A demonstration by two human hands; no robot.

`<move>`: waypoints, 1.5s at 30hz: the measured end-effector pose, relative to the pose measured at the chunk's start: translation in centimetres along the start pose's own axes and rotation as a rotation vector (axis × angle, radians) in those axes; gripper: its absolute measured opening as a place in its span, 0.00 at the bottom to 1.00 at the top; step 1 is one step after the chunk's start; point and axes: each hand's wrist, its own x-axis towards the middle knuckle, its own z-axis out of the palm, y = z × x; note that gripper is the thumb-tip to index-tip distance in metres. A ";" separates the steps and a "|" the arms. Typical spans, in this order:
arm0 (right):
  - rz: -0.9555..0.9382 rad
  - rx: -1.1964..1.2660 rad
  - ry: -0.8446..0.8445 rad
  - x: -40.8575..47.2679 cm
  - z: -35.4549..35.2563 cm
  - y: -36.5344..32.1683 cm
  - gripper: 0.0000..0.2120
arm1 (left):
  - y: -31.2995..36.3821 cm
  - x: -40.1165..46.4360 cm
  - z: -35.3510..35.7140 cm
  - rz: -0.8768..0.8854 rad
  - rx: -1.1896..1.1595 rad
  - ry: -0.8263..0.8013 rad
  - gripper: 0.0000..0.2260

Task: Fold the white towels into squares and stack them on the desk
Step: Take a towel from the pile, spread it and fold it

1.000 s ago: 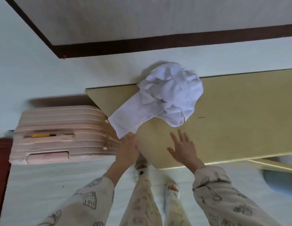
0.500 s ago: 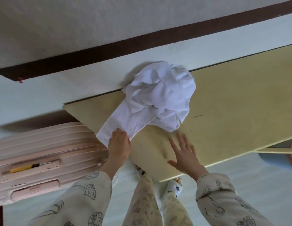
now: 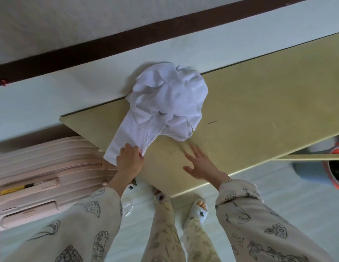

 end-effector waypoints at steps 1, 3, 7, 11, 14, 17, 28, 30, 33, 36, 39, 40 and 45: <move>0.003 0.064 0.000 -0.4 -0.1 0.0 0.29 | 0.5 -0.5 -0.3 0.006 -0.040 -0.005 0.09; 0.009 0.226 0.028 -1.4 -0.9 0.1 0.27 | 1.5 -1.9 -1.4 0.035 -0.207 0.011 0.07; -0.086 0.406 0.174 -4.4 -4.6 0.0 0.25 | 4.7 -5.2 -6.6 0.148 -0.500 0.078 0.02; -0.243 0.476 0.353 -8.0 -10.4 0.0 0.26 | 9.6 -8.6 -13.5 0.328 -0.537 0.122 0.04; -0.378 0.489 0.409 -11.4 -14.8 0.5 0.29 | 13.7 -11.3 -18.2 0.465 -0.572 0.058 0.06; -0.465 0.472 0.383 -14.7 -17.6 1.9 0.29 | 17.9 -13.6 -21.2 0.588 -0.564 0.007 0.06; -0.345 0.630 0.427 -24.1 -20.9 14.3 0.16 | 33.4 -16.8 -20.7 0.872 -0.453 -0.102 0.11; -0.254 0.675 0.490 -24.6 -21.0 16.6 0.11 | 36.4 -16.6 -20.3 0.918 -0.452 -0.137 0.08; -0.149 0.742 0.578 -24.4 -21.2 20.3 0.08 | 40.0 -15.9 -19.7 0.958 -0.447 -0.212 0.05; -0.049 0.678 0.660 -23.8 -22.1 23.8 0.03 | 43.0 -14.0 -19.8 0.969 -0.464 -0.226 0.06; 0.060 0.584 0.695 -22.3 -23.9 27.5 0.07 | 45.6 -10.9 -19.8 0.940 -0.500 -0.162 0.06; 0.090 0.556 0.700 -21.6 -24.7 28.7 0.08 | 46.5 -9.5 -19.7 0.929 -0.511 -0.129 0.05; 0.182 0.426 0.822 -18.0 -29.6 34.2 0.10 | 50.2 -2.2 -19.8 0.870 -0.487 0.096 0.05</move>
